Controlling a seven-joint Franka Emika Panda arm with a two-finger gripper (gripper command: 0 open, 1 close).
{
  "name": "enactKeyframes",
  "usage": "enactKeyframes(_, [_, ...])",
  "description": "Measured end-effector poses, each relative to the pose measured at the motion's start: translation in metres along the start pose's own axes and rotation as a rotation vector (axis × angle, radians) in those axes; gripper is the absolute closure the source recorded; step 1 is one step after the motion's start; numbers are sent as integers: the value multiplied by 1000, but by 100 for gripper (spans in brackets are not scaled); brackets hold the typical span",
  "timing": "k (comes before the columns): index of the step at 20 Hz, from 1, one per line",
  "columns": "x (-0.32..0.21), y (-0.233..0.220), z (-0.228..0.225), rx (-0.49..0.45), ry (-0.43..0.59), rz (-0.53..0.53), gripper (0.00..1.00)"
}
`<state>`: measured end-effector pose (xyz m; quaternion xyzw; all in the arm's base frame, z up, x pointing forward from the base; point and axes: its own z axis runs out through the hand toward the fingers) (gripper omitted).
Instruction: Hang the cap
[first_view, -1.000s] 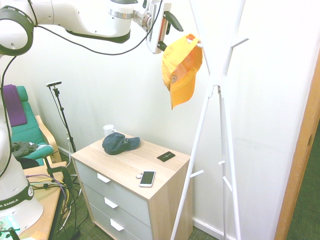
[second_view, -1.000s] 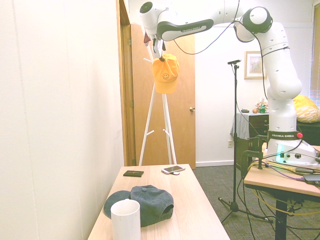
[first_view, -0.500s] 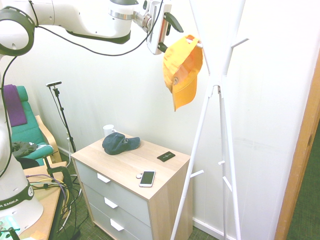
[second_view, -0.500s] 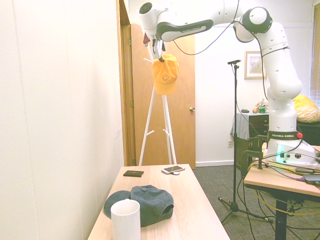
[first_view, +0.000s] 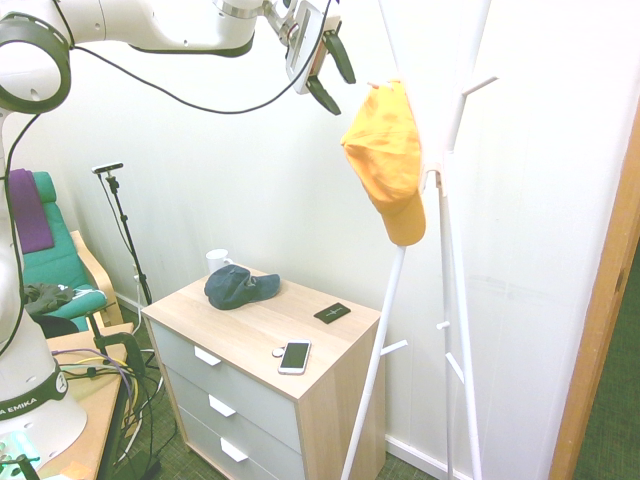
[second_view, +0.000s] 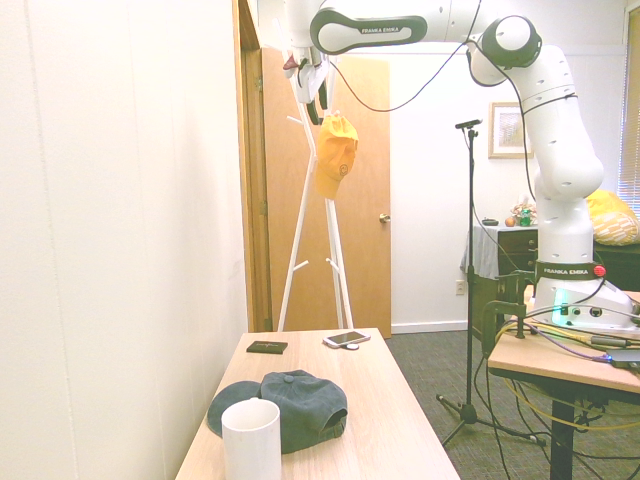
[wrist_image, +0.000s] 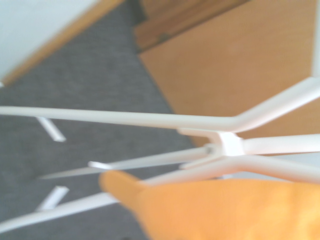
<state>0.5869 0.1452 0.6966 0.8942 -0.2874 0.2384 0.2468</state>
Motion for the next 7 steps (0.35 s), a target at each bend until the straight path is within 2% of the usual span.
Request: enactKeyframes(7, [-2,-16,15,287,-314,47,0])
